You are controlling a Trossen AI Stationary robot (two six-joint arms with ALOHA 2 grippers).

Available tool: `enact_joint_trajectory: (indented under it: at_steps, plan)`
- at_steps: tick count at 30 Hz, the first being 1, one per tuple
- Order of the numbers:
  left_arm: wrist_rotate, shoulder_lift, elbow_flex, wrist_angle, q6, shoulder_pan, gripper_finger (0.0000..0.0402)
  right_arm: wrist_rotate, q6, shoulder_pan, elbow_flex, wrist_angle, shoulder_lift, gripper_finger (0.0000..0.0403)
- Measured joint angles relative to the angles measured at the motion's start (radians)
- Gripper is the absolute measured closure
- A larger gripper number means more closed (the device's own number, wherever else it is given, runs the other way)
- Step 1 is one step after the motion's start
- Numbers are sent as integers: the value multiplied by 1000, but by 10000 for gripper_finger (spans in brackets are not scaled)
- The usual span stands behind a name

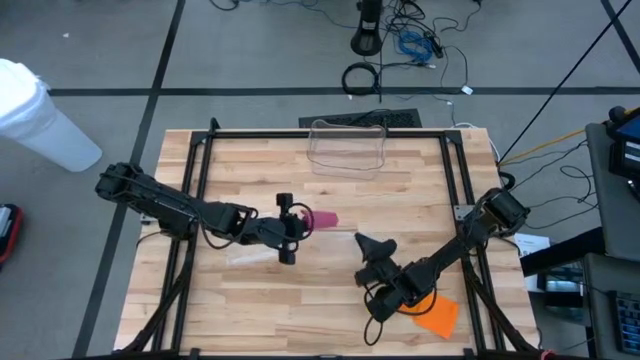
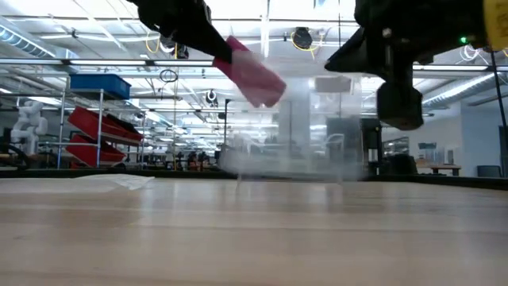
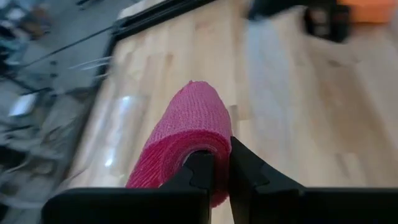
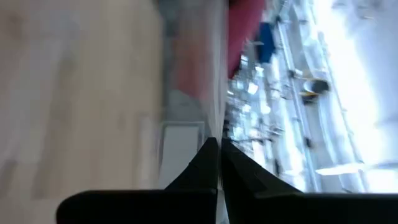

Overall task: Roll bandage
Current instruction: Put the pink bandage into the zip bag

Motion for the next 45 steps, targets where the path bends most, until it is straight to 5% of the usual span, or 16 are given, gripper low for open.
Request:
enact_joint_trajectory:
  at_steps: [5, 10, 17, 20, 26, 33, 40, 45]
  plan:
    - [-57, 0, 0, -8, 1, -7, 375, -261, 91, 13, 0, -49, 39, 402]
    - [-65, 0, 0, -16, 21, -13, 375, -135, 106, 45, 0, -106, 90, 402]
    - [-68, 0, 0, -36, 20, -13, 375, -673, 501, 30, 0, -107, 83, 403]
    - [-68, 0, 0, -45, 19, -13, 375, -801, 646, 20, 1, -117, 83, 403]
    - [-68, 0, 0, -44, 19, -13, 375, -905, 827, 11, 1, -115, 59, 382]
    - [-68, 0, 0, -51, 19, -12, 375, -1069, 952, 15, 0, -112, -33, 298]
    - [-68, 0, 0, -51, 19, -12, 375, -1060, 923, 23, 0, -69, -80, 213]
    - [-68, 0, 0, -51, 19, -12, 375, -1026, 839, 12, 2, -21, -34, 203]
